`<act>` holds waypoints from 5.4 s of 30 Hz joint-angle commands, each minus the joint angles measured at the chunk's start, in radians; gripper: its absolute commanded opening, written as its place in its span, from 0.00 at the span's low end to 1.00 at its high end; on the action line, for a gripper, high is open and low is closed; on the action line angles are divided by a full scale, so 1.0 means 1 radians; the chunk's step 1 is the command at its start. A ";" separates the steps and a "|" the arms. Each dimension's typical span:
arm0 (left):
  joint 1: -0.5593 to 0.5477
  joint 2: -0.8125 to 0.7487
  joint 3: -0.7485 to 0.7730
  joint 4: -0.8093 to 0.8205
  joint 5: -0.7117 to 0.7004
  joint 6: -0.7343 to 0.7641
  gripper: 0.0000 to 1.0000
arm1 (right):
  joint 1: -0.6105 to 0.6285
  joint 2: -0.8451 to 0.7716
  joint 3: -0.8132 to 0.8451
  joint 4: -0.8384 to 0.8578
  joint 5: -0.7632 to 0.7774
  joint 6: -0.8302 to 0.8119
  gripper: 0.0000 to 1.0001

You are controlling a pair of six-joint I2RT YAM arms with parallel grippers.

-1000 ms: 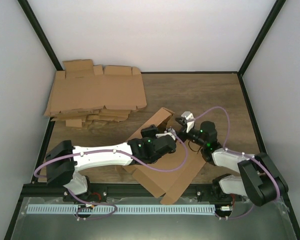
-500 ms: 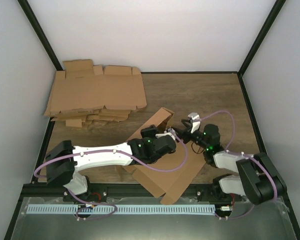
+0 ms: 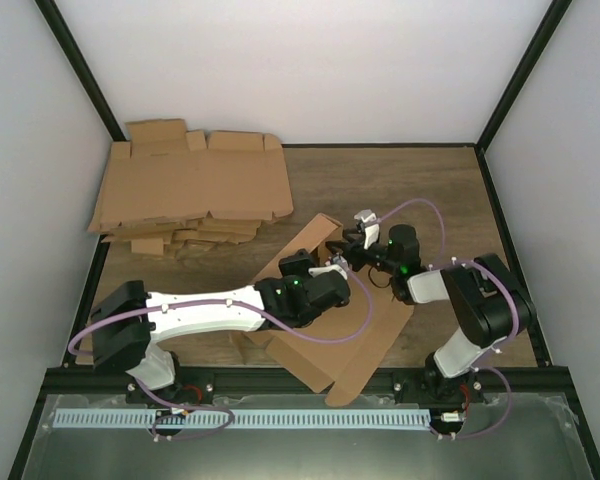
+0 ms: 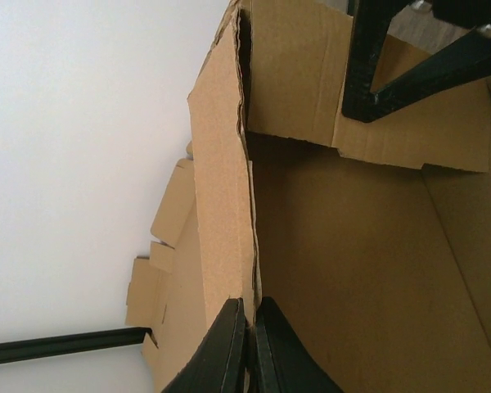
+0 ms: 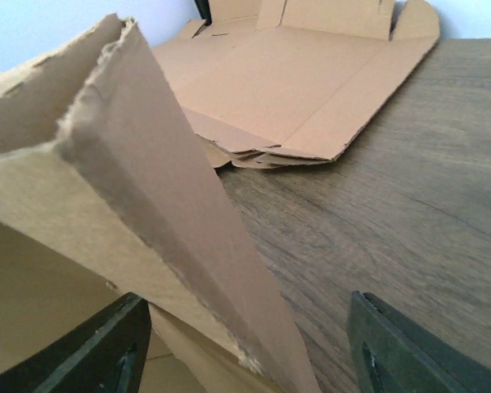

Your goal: Fold the paper box

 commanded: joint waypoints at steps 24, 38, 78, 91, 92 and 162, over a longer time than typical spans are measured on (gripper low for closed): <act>-0.005 -0.084 -0.075 0.020 0.129 0.009 0.04 | 0.198 0.071 0.069 0.163 0.358 -0.059 0.03; 0.070 -0.192 0.123 -0.093 0.350 -0.190 0.58 | 0.223 0.014 0.120 -0.016 0.400 -0.130 0.01; 0.756 0.152 0.414 -0.219 1.512 -0.422 0.58 | 0.294 0.114 0.121 0.048 0.407 -0.152 0.11; 0.757 0.208 0.385 -0.229 1.503 -0.414 0.49 | 0.296 0.191 0.115 0.156 0.402 -0.142 0.28; 0.757 0.212 0.385 -0.230 1.503 -0.413 0.48 | 0.296 0.199 0.117 0.164 0.402 -0.141 0.28; 0.760 0.213 0.364 -0.314 1.771 -0.399 0.47 | 0.376 0.066 0.088 0.110 0.760 -0.212 0.02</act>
